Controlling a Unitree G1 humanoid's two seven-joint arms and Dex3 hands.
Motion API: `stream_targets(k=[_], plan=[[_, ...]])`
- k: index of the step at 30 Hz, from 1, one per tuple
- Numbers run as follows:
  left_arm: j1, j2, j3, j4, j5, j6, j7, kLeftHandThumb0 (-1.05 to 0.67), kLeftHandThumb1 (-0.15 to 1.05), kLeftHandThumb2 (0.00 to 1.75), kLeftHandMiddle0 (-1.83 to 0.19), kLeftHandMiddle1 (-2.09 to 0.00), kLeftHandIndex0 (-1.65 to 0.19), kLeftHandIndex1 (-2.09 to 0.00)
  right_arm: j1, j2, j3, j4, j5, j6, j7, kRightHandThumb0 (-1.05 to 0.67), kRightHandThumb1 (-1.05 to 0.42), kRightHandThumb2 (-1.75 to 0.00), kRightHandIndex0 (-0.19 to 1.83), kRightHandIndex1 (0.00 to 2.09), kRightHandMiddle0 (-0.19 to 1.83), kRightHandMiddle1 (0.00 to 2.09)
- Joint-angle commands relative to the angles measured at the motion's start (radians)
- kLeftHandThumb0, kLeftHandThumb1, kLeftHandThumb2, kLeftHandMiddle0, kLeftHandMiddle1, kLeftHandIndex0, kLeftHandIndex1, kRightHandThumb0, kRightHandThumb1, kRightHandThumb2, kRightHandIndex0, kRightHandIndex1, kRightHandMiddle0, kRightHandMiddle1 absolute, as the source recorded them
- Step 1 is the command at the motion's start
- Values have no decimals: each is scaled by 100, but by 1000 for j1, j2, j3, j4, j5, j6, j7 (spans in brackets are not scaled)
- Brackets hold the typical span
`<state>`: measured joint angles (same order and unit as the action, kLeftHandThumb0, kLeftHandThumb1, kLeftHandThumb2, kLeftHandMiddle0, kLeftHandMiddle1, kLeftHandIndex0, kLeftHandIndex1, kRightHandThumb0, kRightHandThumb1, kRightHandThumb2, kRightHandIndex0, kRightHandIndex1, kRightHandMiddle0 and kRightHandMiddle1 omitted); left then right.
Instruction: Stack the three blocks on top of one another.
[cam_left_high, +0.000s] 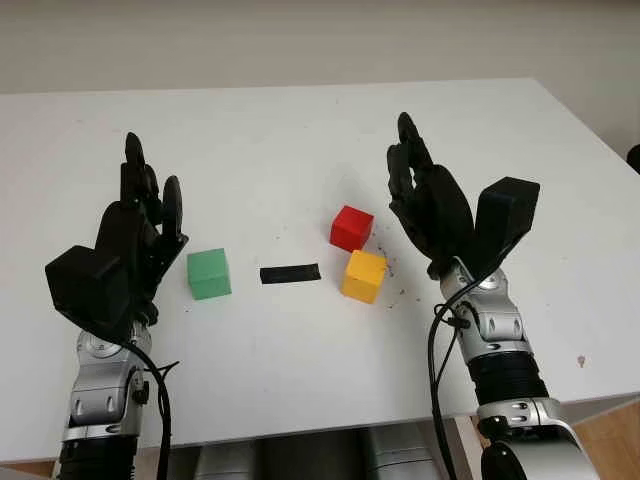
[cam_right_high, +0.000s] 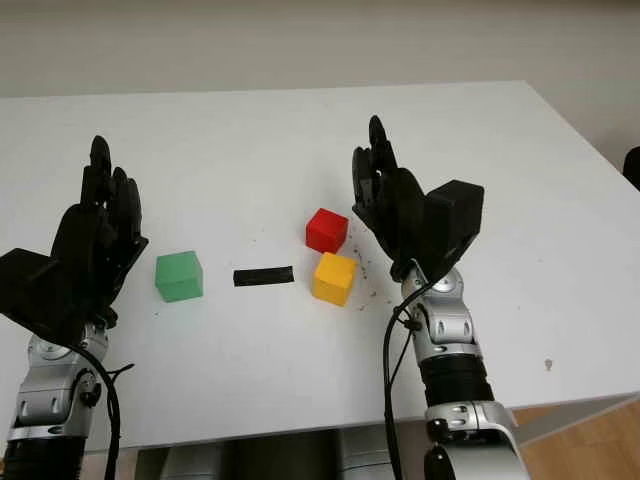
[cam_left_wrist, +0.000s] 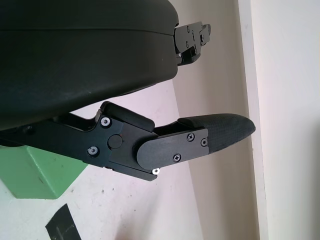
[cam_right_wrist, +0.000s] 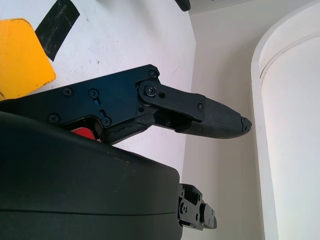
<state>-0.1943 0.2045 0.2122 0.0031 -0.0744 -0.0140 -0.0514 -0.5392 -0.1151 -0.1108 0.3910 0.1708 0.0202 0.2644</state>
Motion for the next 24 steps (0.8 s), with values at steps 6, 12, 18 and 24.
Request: stream_targets(k=[6, 12, 18, 24], plan=[[0, -7, -3, 1, 4, -16, 5, -73, 105, 63, 19, 0, 19, 0, -22, -11, -2, 22, 4, -7, 17, -71, -105, -69, -19, 0, -19, 0], [6, -10, -2, -9, 1, -4, 9, -74, 105, 62, 19, 0, 19, 0, -63, -26, -17, 85, 16, -33, 51, -72, -105, -66, -19, 0, -19, 0], [6, -6, 0, 0, -2, -27, 3, -72, 105, 63, 19, 0, 19, 0, -226, -135, -37, 231, -8, -106, 94, -62, -103, -17, 6, 12, 6, 14], [10, -8, 3, -7, -9, -19, 3, -73, 105, 61, 19, 0, 19, 0, -441, -275, 33, 488, -139, -297, 204, -49, -87, -5, 35, 30, 10, 70]])
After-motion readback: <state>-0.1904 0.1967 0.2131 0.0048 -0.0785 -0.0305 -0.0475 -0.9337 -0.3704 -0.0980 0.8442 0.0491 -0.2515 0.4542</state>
